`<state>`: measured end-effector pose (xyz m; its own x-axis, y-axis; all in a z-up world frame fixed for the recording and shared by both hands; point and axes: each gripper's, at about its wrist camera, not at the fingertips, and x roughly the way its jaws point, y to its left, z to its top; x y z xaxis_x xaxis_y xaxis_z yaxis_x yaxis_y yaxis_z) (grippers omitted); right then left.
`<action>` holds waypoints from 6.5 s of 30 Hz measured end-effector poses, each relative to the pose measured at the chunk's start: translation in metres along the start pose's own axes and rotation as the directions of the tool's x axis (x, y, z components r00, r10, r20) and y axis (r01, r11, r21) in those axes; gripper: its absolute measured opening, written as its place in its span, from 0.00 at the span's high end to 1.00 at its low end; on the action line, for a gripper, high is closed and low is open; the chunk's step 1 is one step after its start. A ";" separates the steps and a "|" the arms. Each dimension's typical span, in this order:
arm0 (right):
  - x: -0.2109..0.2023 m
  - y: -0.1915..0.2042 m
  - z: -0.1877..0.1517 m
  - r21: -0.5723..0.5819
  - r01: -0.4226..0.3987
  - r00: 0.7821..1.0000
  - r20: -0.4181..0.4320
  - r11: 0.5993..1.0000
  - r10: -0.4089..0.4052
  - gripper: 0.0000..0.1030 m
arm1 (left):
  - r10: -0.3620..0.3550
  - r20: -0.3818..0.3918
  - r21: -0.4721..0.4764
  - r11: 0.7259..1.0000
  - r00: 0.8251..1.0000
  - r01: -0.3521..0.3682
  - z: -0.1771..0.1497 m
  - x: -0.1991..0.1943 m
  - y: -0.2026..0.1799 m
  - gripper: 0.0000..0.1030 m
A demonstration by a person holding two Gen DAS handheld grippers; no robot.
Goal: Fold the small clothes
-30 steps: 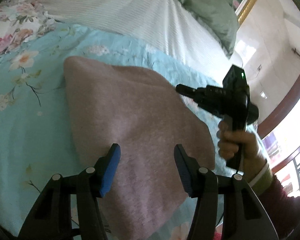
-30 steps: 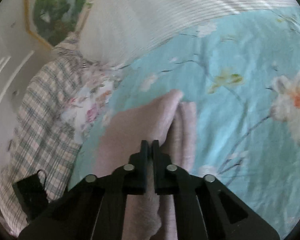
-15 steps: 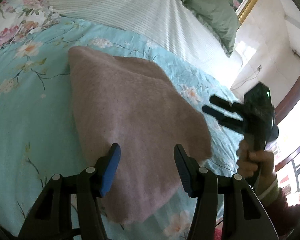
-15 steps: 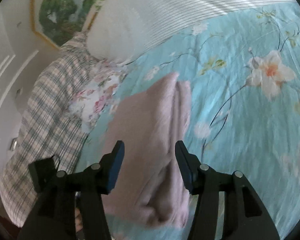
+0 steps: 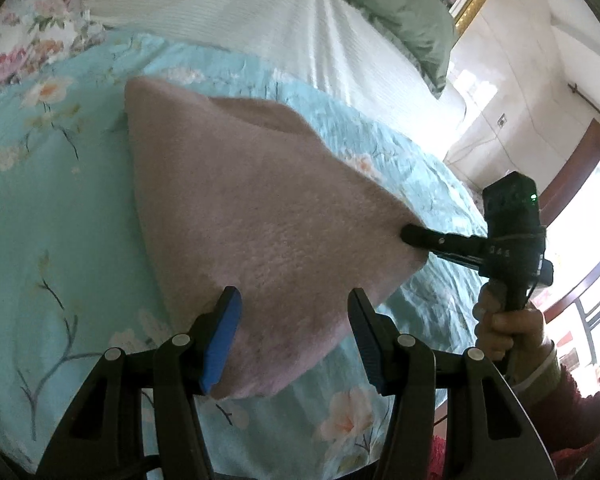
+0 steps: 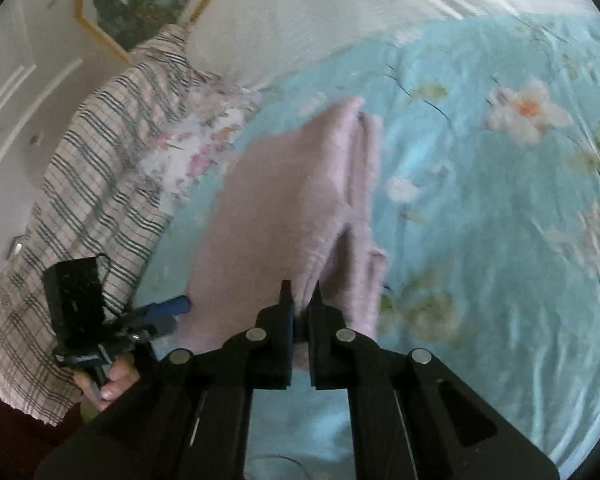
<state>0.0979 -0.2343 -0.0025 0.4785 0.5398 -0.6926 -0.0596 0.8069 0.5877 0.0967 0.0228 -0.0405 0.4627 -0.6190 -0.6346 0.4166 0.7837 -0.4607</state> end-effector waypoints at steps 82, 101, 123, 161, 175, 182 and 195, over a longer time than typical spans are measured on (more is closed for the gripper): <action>0.040 -0.033 -0.038 0.031 0.200 0.980 0.005 0.979 -0.200 0.97 | 0.197 -0.059 -0.016 0.980 0.979 -0.198 -0.044 0.005 -0.004 0.70; -0.008 0.006 -0.071 -0.075 0.265 0.964 0.054 0.961 -0.262 0.47 | 0.425 -0.020 -0.105 0.899 0.905 -0.425 -0.067 -0.053 0.008 0.18; -0.007 0.041 -0.070 -0.215 0.233 0.971 -0.008 0.949 -0.240 0.14 | 0.652 0.036 0.149 0.746 0.757 -0.650 -0.041 -0.069 -0.038 0.17; 0.024 0.061 -0.024 -0.390 0.252 0.959 -0.025 0.886 -0.284 0.01 | 0.686 0.041 0.145 0.715 0.727 -0.684 0.013 -0.035 -0.033 0.15; 0.016 0.061 -0.032 -0.369 0.242 0.962 -0.030 0.897 -0.272 0.01 | 0.681 0.044 0.158 0.718 0.731 -0.678 0.003 -0.036 -0.049 0.15; 0.013 0.063 -0.034 -0.365 0.246 0.961 -0.025 0.898 -0.274 0.01 | 0.677 0.049 0.165 0.720 0.735 -0.674 0.000 -0.037 -0.055 0.15; 0.007 0.065 -0.032 -0.367 0.250 0.962 -0.013 0.896 -0.273 0.01 | 0.676 0.061 0.173 0.717 0.734 -0.675 -0.002 -0.038 -0.061 0.15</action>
<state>0.0691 -0.1705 0.0173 0.4655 0.3017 -0.8320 -0.2551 0.9459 0.2003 0.0524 -0.0014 0.0105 0.6693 0.0721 -0.7395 0.1222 0.9711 0.2052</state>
